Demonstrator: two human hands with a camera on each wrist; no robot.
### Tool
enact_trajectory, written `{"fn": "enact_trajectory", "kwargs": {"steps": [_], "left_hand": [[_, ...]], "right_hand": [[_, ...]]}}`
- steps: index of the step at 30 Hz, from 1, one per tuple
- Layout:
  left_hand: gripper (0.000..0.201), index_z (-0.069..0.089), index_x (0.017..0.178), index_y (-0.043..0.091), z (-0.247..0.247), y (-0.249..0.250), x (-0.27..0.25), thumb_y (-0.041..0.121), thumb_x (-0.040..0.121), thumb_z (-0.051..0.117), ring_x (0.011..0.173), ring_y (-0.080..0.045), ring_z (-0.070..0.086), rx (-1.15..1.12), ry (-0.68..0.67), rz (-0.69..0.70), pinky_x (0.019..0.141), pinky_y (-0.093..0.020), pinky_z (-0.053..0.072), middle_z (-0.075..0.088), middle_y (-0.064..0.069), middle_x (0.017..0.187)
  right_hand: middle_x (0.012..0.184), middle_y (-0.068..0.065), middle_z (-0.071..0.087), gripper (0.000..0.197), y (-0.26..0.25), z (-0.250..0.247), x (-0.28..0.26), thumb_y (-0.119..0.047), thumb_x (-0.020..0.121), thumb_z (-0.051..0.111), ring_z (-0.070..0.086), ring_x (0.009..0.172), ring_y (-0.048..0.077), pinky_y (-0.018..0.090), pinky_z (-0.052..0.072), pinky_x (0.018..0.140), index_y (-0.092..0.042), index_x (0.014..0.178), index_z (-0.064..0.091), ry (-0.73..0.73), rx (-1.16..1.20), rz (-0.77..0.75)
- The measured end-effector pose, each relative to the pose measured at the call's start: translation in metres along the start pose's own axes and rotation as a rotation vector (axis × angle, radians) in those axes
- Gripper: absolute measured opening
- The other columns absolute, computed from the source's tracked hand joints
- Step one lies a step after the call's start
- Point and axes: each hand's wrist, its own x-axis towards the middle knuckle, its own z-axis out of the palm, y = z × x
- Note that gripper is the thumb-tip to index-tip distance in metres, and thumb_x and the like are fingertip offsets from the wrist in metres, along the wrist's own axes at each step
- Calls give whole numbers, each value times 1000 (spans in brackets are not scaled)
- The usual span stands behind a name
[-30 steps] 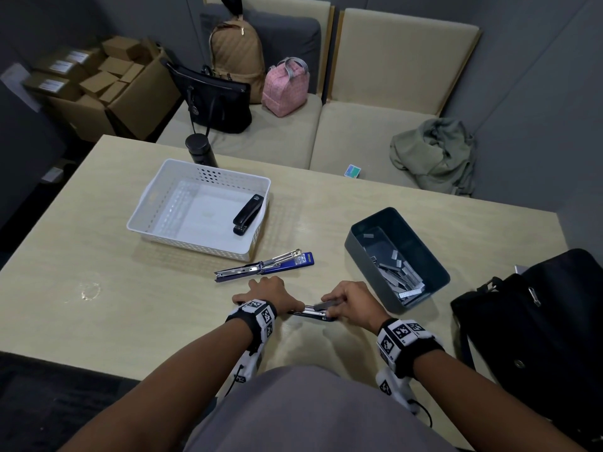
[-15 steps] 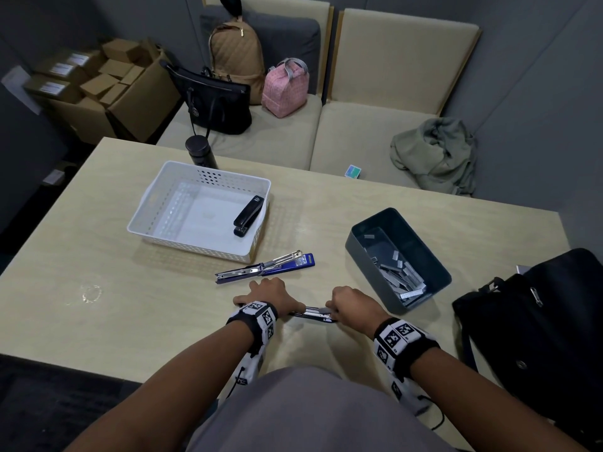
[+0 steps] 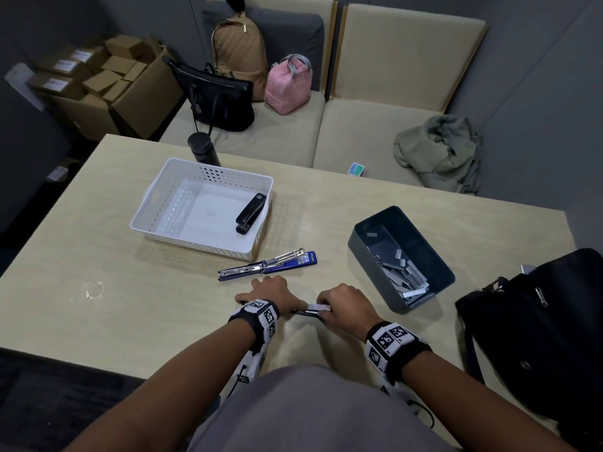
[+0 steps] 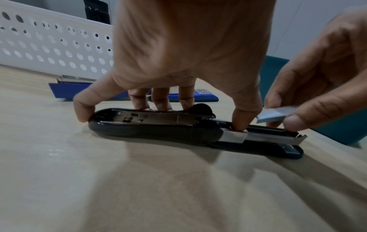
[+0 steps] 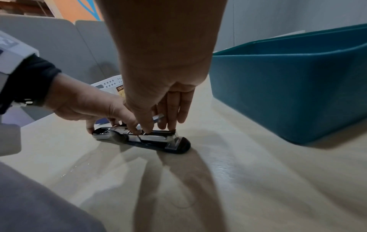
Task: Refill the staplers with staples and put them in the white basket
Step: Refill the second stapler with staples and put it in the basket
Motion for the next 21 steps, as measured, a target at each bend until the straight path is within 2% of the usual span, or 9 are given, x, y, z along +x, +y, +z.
{"fn": "enact_trajectory", "kwargs": {"steps": [5,13,18,21], "left_hand": [[64,63,96,26,1,-1,1,65,46,67,113,-25,41,4,6,-2,88,-55,35,55,1,107],[66,62,97,26,1,-1,2,69,47,68,115,-25,41,5,-2,6,88,-55,35,54,2,107],[66,61,96,27,1,-1,3,69,46,67,115,-25,42,10,-2,1,88,-55,37,54,2,106],[67,62,97,27,1,-1,3,70,46,68,116,-25,41,12,2,2,88,-56,37,54,2,107]], "right_hand": [[104,3,62,19,-4,10,3,-20,83,63,62,92,27,32,48,74,-17,98,73,18,38,46],[100,3,63,18,2,13,2,-25,81,65,62,84,23,26,40,64,-17,93,76,40,79,94],[101,4,65,16,3,12,2,-24,80,66,63,87,24,28,45,68,-16,90,76,59,124,111],[102,4,65,16,4,12,2,-24,80,68,63,89,24,26,43,67,-15,90,76,56,122,110]]}}
